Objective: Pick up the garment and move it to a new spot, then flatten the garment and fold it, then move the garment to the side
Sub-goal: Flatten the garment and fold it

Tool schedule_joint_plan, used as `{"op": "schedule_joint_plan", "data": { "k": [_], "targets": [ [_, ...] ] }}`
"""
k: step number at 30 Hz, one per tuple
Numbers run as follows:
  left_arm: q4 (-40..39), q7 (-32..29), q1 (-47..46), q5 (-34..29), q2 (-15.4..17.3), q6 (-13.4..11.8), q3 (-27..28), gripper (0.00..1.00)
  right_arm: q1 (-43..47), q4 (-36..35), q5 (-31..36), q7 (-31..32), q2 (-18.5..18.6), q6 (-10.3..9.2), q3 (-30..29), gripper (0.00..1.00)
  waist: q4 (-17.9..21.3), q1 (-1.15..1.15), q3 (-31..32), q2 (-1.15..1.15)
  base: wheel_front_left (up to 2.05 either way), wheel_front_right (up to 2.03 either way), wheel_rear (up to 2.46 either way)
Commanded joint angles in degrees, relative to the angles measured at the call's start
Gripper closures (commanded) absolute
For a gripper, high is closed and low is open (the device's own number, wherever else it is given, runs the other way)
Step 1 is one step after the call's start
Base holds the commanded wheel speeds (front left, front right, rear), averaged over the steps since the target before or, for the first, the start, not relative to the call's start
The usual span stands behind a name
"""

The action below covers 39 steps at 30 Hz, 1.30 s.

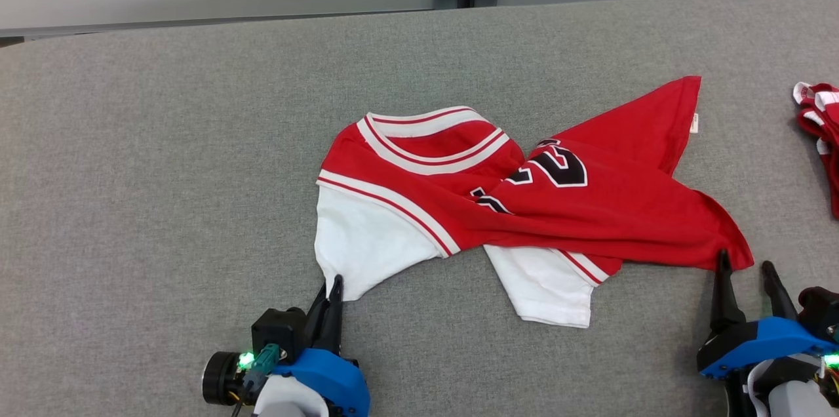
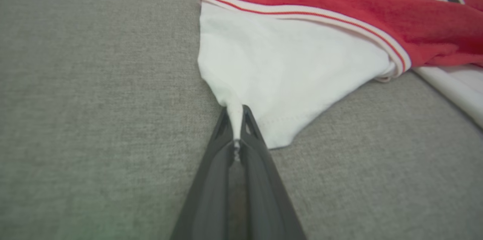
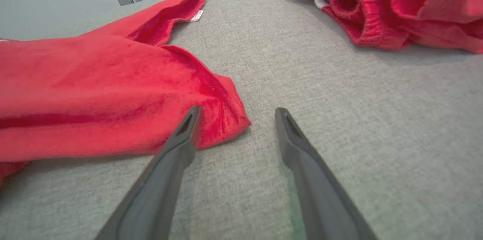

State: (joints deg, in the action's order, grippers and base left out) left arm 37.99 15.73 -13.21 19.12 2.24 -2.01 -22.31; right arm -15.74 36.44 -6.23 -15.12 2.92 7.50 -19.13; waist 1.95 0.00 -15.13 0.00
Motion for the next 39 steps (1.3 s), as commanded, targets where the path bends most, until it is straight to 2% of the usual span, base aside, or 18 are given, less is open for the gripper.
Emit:
{"op": "schedule_joint_plan", "data": {
  "k": [1,6,8,9,11,12,13,20,28,32,39],
  "targets": [
    [1.78,-1.07,0.35,-0.16,1.21,-0.33,0.94,1.0,-0.7,0.82,-0.94,-0.02,0.03,-0.02,-0.11,0.0,-0.04,0.0,-0.15,0.0,0.0,0.0,0.0],
    [2.23,-1.1,0.56,-0.81,1.3,-0.09,1.21,1.0,-1.41,4.91,-3.12,0.12,-0.02,-0.02,0.31,0.0,-0.01,0.0,-0.59,0.0,0.0,0.0,0.0],
    [2.33,-1.12,0.53,-0.87,1.32,-0.03,1.36,1.0,-1.6,6.13,-4.05,0.27,-0.11,-0.02,0.91,0.14,0.0,0.0,-0.8,0.0,0.0,0.0,0.0],
    [2.41,-1.16,0.46,-1.0,1.34,0.01,1.48,1.0,-1.83,6.6,-4.52,0.28,-0.15,-0.02,1.01,0.31,0.02,0.0,-0.93,0.0,0.0,0.0,0.0],
    [2.5,-1.32,0.32,-1.31,1.35,0.0,1.64,1.0,-2.13,7.19,-4.95,0.42,-0.34,-0.01,1.9,0.57,0.02,0.0,-1.19,0.0,0.0,0.0,0.0],
    [2.55,-1.34,0.23,-1.36,1.35,0.01,1.69,1.0,-2.09,7.51,-5.31,0.42,-0.4,-0.01,2.22,0.81,0.01,0.0,-1.3,0.0,0.0,0.0,0.0],
    [2.64,-1.35,0.17,-1.39,1.36,0.02,1.74,1.0,-2.09,7.74,-5.38,0.43,-0.38,-0.01,2.46,1.0,-0.01,0.0,-1.37,0.0,0.0,0.0,0.0],
    [0.79,-1.05,0.27,-1.84,1.42,0.25,3.12,1.0,-1.51,3.44,-8.12,0.15,-0.23,0.0,4.27,1.0,-0.13,0.0,-0.56,0.0,0.0,0.0,0.0],
    [-9.85,-0.57,-1.84,-3.26,0.67,2.13,5.72,1.0,-1.35,-5.89,-16.74,-0.02,0.08,-0.01,9.42,1.0,-0.52,0.0,2.97,0.0,0.0,0.0,0.0],
    [-15.95,-0.57,-4.38,-4.81,0.7,3.89,8.3,1.0,-3.37,-11.81,-21.55,-0.02,0.95,-0.01,12.6,1.0,-0.65,0.0,5.32,0.0,0.0,0.0,0.0],
    [-26.22,-0.53,-13.13,-7.6,4.35,7.33,12.64,1.0,-9.28,-21.43,-30.49,-0.01,5.3,-0.01,16.14,1.0,-0.9,0.0,10.18,0.0,0.0,0.0,0.0]
  ]
}}
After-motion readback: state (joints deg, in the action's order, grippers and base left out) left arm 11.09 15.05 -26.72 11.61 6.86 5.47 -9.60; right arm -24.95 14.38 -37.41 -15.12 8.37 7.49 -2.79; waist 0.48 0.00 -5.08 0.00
